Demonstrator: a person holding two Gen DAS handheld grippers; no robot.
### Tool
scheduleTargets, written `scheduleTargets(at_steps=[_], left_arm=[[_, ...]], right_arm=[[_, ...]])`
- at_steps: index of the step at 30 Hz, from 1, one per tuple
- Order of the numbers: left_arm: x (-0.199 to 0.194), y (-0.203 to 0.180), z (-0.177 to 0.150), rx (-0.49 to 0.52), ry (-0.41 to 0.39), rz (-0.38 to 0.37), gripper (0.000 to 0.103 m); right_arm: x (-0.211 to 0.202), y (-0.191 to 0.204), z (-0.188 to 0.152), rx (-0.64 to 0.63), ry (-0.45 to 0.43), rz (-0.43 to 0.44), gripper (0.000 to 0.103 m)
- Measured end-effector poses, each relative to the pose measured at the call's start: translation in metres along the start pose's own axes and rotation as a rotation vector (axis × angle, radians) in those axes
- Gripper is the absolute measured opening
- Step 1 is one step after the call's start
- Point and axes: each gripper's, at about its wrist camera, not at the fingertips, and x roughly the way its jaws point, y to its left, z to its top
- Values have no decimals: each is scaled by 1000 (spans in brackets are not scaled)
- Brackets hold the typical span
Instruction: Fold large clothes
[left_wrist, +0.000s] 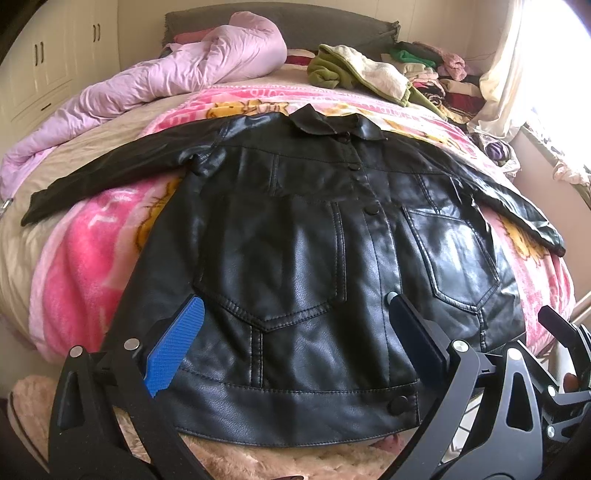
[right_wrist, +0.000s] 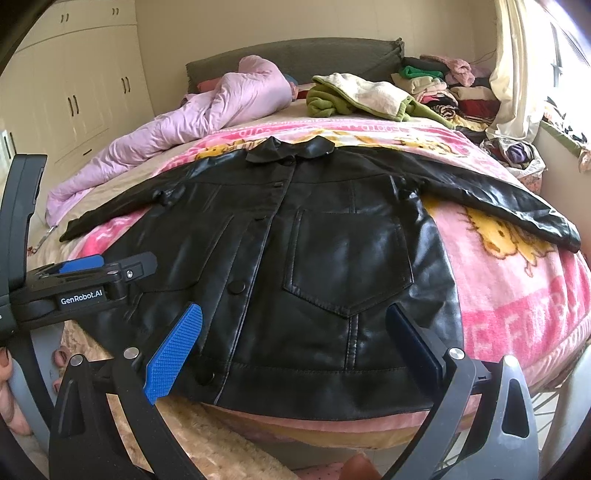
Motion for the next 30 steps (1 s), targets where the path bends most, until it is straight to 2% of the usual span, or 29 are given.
scheduleTargets(at_steps=[30], left_arm=[[-2, 1, 1, -1, -4, -1, 94]], right_arm=[[-2, 2, 2, 0, -10, -6, 99]])
